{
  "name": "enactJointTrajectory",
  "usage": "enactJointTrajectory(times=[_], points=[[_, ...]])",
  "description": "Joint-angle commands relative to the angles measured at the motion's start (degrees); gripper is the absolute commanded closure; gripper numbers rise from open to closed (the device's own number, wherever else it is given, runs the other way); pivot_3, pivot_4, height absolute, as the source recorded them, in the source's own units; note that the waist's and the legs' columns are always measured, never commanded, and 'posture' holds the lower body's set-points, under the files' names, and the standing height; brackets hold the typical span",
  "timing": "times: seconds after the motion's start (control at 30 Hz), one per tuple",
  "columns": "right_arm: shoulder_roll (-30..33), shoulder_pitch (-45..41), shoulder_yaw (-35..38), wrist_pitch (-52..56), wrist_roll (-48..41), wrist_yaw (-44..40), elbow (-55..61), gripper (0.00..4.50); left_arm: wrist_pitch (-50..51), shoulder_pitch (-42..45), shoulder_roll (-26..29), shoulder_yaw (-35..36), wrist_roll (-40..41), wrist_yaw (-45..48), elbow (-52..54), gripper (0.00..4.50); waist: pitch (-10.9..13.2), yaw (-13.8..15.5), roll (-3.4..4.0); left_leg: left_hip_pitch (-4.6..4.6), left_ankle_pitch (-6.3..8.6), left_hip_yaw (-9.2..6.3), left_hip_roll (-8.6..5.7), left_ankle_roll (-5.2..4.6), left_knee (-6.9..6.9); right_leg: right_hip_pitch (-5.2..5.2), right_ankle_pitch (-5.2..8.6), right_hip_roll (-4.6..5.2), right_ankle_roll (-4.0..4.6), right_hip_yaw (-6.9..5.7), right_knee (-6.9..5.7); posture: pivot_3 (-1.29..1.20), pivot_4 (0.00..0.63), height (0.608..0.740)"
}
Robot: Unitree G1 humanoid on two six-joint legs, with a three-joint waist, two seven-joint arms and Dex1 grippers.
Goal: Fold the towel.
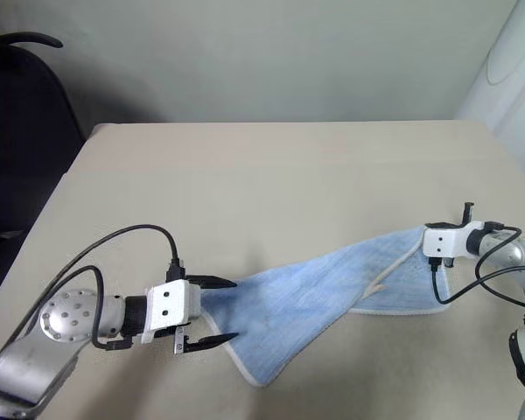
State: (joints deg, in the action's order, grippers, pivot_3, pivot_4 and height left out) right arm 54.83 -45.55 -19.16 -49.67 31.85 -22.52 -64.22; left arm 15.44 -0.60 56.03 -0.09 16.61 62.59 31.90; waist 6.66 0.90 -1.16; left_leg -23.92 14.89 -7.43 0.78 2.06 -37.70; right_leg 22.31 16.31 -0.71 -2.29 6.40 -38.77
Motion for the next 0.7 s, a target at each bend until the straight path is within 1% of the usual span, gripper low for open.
enactJointTrajectory(times=[0.03, 0.17, 0.27, 0.37, 0.53, 0.7], points=[[2.9, 1.7, 3.1, -0.7, -3.4, -0.3, 3.6, 4.47, -1.0, 0.6, 2.0, 0.4, 4.6, 6.1, 1.4, 0.0, 0.0, 0.0, 0.02, 0.0, 0.0, 0.0, 0.0, 0.01, 0.0, 0.01, 0.0, 0.0, 0.0, 0.0, 0.0, 0.0, 0.15, 0.74], [4.6, 4.8, 5.3, 0.2, -6.4, -1.4, 7.9, 4.47, -3.2, 2.6, 3.0, -2.8, 4.1, 10.4, 1.3, 0.0, 0.0, 0.0, 0.04, -0.01, 0.01, 0.01, 0.02, 0.01, 0.02, 0.01, 0.0, 0.0, 0.0, 0.0, 0.01, 0.0, 0.15, 0.74], [5.8, 7.5, 7.0, 1.7, -8.5, -2.6, 11.0, 4.47, -5.3, 5.0, 1.9, -7.3, 1.6, 11.9, 0.9, 0.0, 0.0, 0.0, 0.05, -0.01, 0.03, 0.01, 0.02, -0.01, 0.02, 0.02, 0.0, 0.0, 0.0, 0.0, 0.02, 0.0, 0.15, 0.74], [7.1, 10.4, 8.8, 2.9, -10.7, -4.3, 14.5, 4.47, -5.7, 6.1, 0.6, -11.2, -0.6, 11.7, 1.4, 0.0, 0.0, 0.1, 0.05, -0.02, 0.04, 0.0, 0.03, -0.02, 0.02, 0.01, 0.0, 0.0, 0.0, 0.0, 0.05, 0.0, 0.15, 0.74], [9.1, 14.8, 11.6, 5.4, -14.4, -7.6, 20.9, 4.47, -8.1, 6.4, -1.8, -17.6, -6.9, 10.2, 0.4, 0.0, 0.0, 0.0, 0.08, -0.03, 0.06, 0.0, 0.05, -0.05, 0.02, 0.0, 0.0, 0.0, 0.0, 0.01, 0.09, 0.0, 0.15, 0.74], [11.0, 19.6, 14.6, 8.3, -17.7, -10.5, 27.9, 4.47, -7.3, 5.1, -3.8, -20.9, -10.2, 8.2, 1.7, 0.0, 0.0, 0.0, 0.09, -0.04, 0.06, 0.0, 0.06, -0.07, 0.03, -0.01, 0.0, -0.01, 0.0, 0.01, 0.13, 0.0, 0.15, 0.74]])
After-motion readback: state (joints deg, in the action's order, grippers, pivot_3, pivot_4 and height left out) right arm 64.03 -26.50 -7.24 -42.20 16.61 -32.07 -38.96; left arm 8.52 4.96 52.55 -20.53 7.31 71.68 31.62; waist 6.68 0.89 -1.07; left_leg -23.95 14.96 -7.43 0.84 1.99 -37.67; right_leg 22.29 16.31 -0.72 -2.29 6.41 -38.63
